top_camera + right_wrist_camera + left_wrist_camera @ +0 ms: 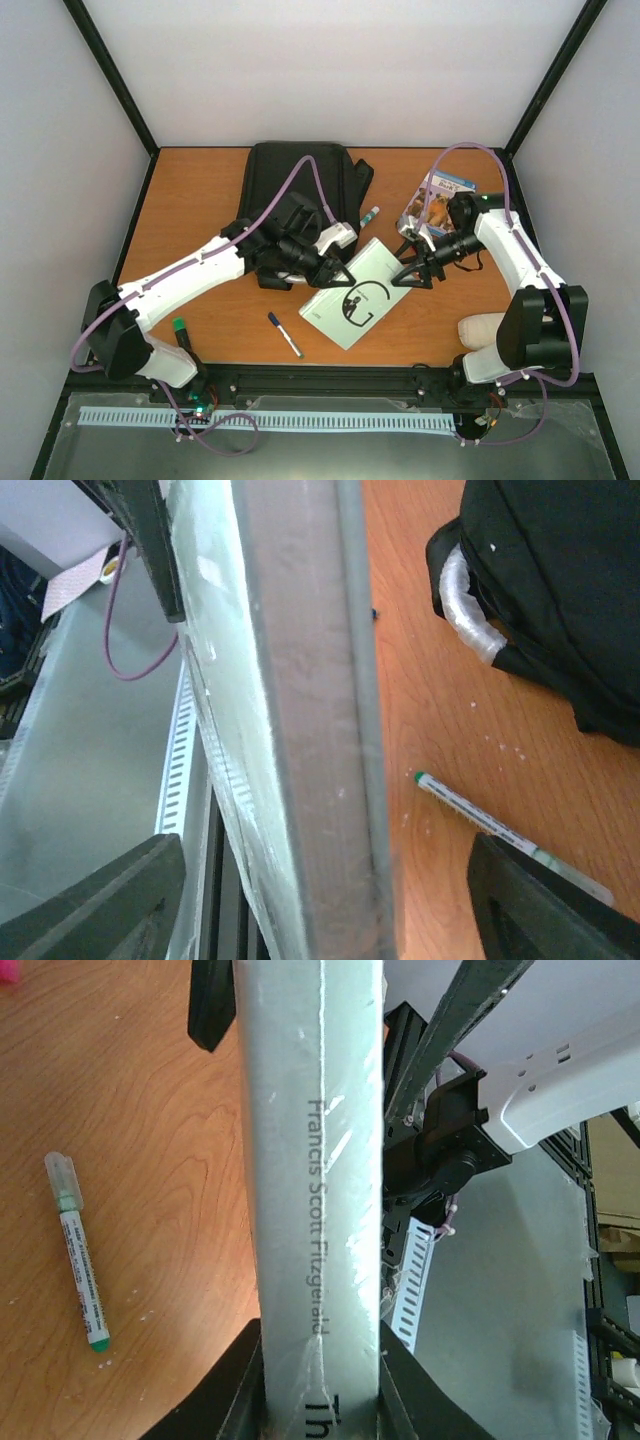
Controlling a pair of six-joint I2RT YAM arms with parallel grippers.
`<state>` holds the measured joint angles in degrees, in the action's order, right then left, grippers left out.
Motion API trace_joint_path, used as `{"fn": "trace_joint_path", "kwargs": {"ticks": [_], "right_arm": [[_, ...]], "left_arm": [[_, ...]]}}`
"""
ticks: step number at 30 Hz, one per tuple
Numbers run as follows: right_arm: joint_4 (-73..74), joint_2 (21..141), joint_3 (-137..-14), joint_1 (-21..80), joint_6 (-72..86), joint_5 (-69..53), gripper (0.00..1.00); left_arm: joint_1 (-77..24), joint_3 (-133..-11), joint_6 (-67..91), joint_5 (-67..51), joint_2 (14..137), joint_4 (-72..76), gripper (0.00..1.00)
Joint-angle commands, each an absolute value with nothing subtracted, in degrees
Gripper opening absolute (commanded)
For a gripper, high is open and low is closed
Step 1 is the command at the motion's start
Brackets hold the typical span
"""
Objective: Pack the student bag
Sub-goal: Pick up the book from the center of the board.
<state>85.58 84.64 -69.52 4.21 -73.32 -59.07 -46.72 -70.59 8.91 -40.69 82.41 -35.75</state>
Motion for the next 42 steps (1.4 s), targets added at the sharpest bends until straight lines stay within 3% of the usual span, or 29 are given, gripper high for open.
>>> {"fn": "trace_joint_path", "kwargs": {"ticks": [1, 7, 14, 19, 22, 33, 39, 42], "right_arm": [[86.2, 85.09, -68.02, 5.11, -76.11, -64.58, 0.74], [86.22, 86.98, -66.79, 6.04, -76.84, -67.32, 0.54], [86.22, 88.17, -68.53, 6.15, -77.99, -69.05, 0.2], [86.22, 88.24, -70.89, 6.15, -77.69, -68.99, 0.06], [86.22, 87.92, -71.84, 6.07, -77.92, -69.04, 0.03], [86.12, 88.73, -75.25, 5.98, -77.04, -72.97, 0.03], [86.13, 90.13, -76.92, 5.98, -76.11, -75.88, 0.03], [86.13, 90.59, -78.03, 5.95, -75.49, -76.19, 0.03]], "left_arm": [[-45.67, -72.76, 5.22, -45.45, 80.06, -31.02, 0.01], [-45.53, -69.32, 4.74, -43.09, 78.07, -23.88, 0.01], [-45.02, -68.28, 1.65, -44.93, 78.46, -22.54, 0.01], [-44.82, -67.02, -1.32, -48.06, 79.7, -26.65, 0.37], [-44.82, -64.7, -1.83, -50.27, 79.52, -27.33, 0.45], [-44.82, -53.52, 0.2, -47.56, 72.62, -28.91, 0.5], [-44.82, -51.92, 0.66, -46.27, 70.97, -28.32, 0.5], [-44.82, -51.94, 0.62, -47.5, 71.0, -28.72, 0.45]]}}
